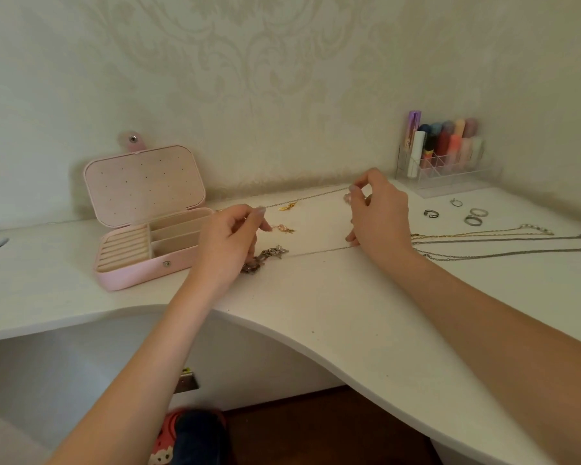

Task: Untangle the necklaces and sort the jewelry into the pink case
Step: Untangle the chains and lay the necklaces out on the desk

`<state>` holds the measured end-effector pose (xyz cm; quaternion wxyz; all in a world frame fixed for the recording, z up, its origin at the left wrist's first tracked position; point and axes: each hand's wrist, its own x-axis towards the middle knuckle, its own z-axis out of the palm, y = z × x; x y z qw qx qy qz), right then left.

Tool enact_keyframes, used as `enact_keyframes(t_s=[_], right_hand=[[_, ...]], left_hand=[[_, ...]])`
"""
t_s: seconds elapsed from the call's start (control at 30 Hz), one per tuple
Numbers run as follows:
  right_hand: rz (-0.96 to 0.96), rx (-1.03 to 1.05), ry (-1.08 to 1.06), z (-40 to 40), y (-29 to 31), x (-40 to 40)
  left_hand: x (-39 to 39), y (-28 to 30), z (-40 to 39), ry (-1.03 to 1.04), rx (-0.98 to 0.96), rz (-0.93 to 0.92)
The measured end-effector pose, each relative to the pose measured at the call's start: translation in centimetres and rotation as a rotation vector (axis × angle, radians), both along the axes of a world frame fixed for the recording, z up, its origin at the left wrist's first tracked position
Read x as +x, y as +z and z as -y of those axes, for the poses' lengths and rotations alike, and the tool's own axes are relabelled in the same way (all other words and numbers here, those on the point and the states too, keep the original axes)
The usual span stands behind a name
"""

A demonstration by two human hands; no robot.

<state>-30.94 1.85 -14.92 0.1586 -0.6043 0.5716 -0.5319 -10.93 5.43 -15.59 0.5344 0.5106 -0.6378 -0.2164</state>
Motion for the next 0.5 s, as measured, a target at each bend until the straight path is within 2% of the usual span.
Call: enact_keyframes(t_s=[0.17, 0.23, 0.3, 0.4, 0.5], right_hand=[[-0.084, -0.039, -0.075, 0.9, -0.4, -1.1], [-0.141, -0.034, -0.086, 1.0, -0.5, -1.3], [-0.229, -0.025, -0.094, 0.9, -0.5, -1.3], [-0.463, 0.004, -0.176, 0.9, -0.5, -1.0], [-0.659, 0.037, -0.230, 1.0, -0.4, -0.9]], left_hand=[[-0.3, -0.5, -0.2, 0.259, -0.055, 0.521], [-0.5, -0.5, -0.2, 0.360, -0.030, 0.609], [-0.6, -0.4, -0.3, 0.421, 0.013, 0.613], [-0.8, -0.4, -0.4, 0.380, 0.070, 0.575], [-0.2, -0.4, -0.2, 0.233, 0.138, 0.371]])
